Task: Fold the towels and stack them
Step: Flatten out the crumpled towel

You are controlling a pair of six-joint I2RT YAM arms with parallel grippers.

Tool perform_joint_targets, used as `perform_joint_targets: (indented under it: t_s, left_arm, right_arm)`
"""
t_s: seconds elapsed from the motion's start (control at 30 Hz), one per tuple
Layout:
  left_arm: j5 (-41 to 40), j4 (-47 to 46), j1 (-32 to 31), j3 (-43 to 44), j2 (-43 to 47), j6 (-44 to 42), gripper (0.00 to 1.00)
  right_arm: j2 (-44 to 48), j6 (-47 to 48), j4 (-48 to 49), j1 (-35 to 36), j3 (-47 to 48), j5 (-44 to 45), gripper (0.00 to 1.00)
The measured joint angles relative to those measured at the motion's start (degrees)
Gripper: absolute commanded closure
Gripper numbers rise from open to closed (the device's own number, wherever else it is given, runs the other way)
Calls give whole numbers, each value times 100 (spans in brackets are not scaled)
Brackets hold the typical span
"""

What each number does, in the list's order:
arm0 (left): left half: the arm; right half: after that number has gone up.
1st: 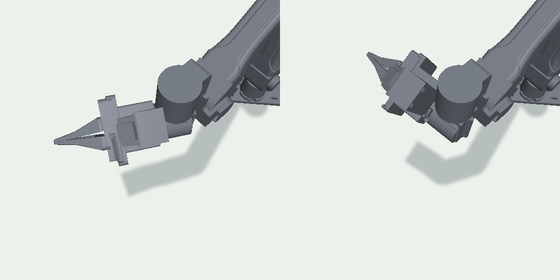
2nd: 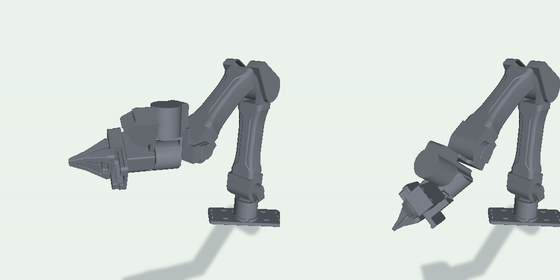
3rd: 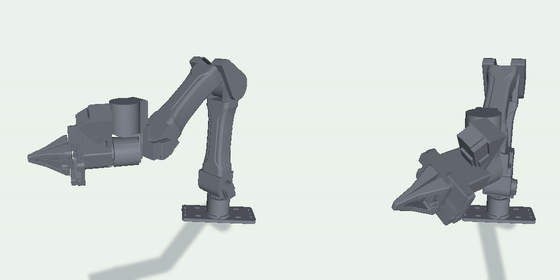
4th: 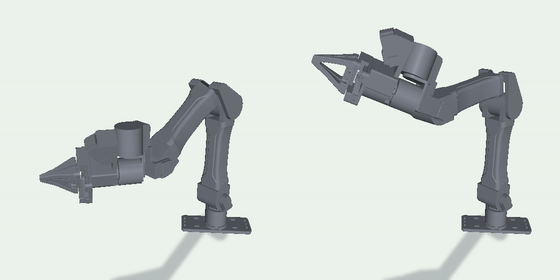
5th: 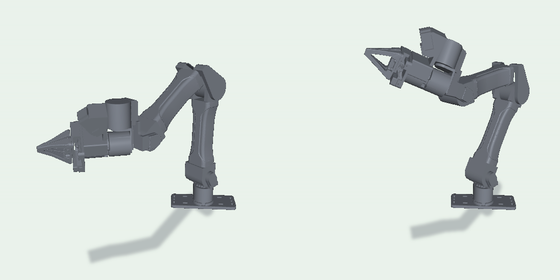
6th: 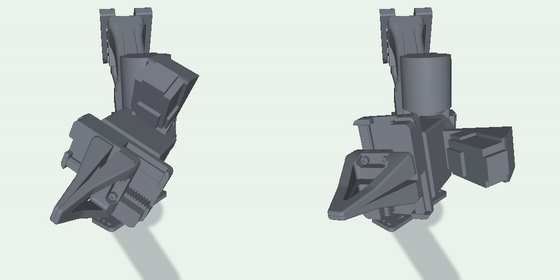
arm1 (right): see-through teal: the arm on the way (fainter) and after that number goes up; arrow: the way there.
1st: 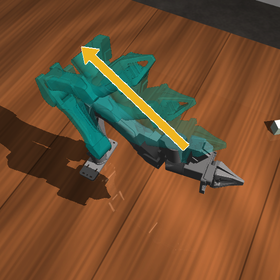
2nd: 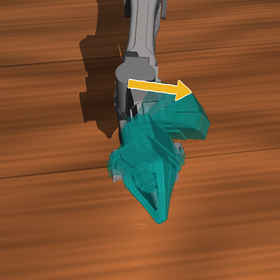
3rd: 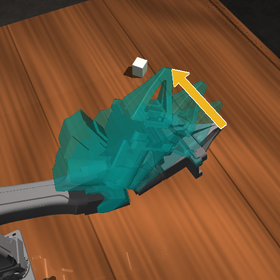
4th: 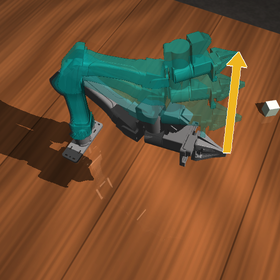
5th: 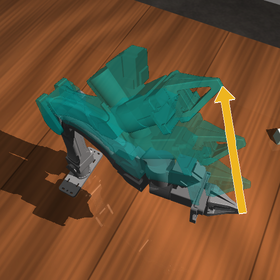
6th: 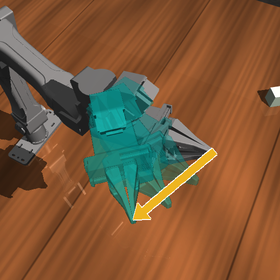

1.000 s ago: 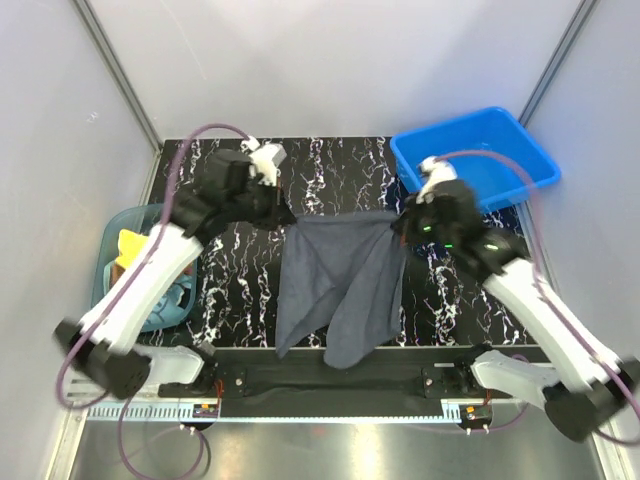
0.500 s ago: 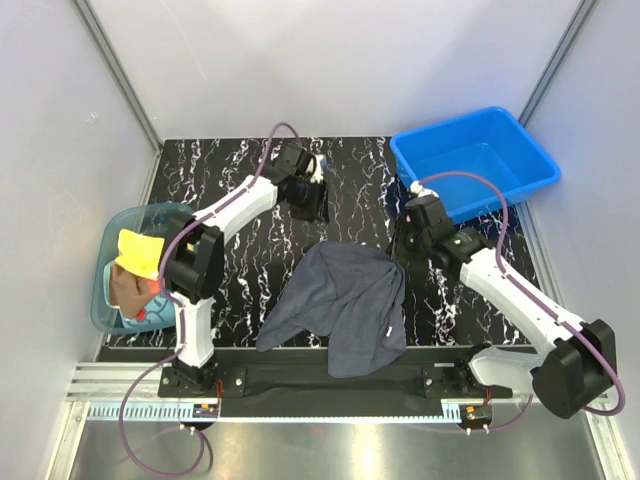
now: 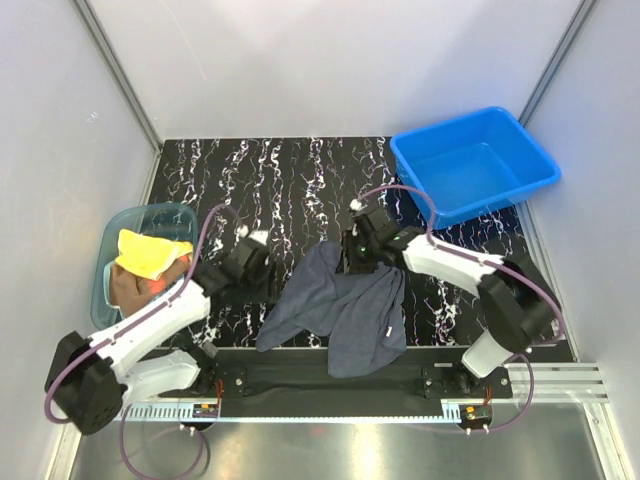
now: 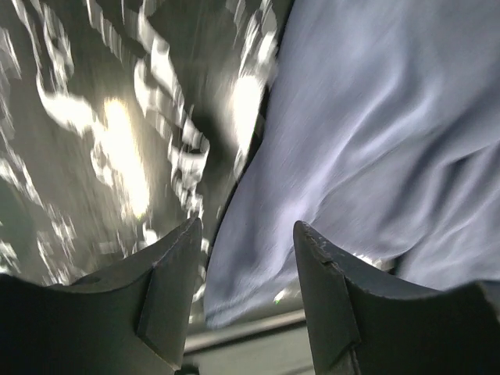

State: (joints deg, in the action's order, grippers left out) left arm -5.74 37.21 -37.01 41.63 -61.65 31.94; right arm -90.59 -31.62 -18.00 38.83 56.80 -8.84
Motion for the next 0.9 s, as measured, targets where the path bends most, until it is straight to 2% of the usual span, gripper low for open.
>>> perform_joint_targets:
  t_s: [0.13, 0.33, 0.8, 0.9]
  left_arm:
    - [-127, 33, -205, -664, 619, 557, 44]
    - [-160, -146, -393, -1390, 1412, 1158, 44]
    - [-166, -426, -505, -1773, 1572, 1572, 44]
    - [-166, -455, -505, -1777, 1495, 1574, 44]
  right_arm:
    - [-479, 310, 278, 66, 24, -321, 57]
    - [-704, 723, 734, 66, 17, -811, 57]
    - [-1174, 1005, 1154, 66, -136, -1207, 59]
    - [-1174, 1008, 1246, 66, -177, -1281, 67]
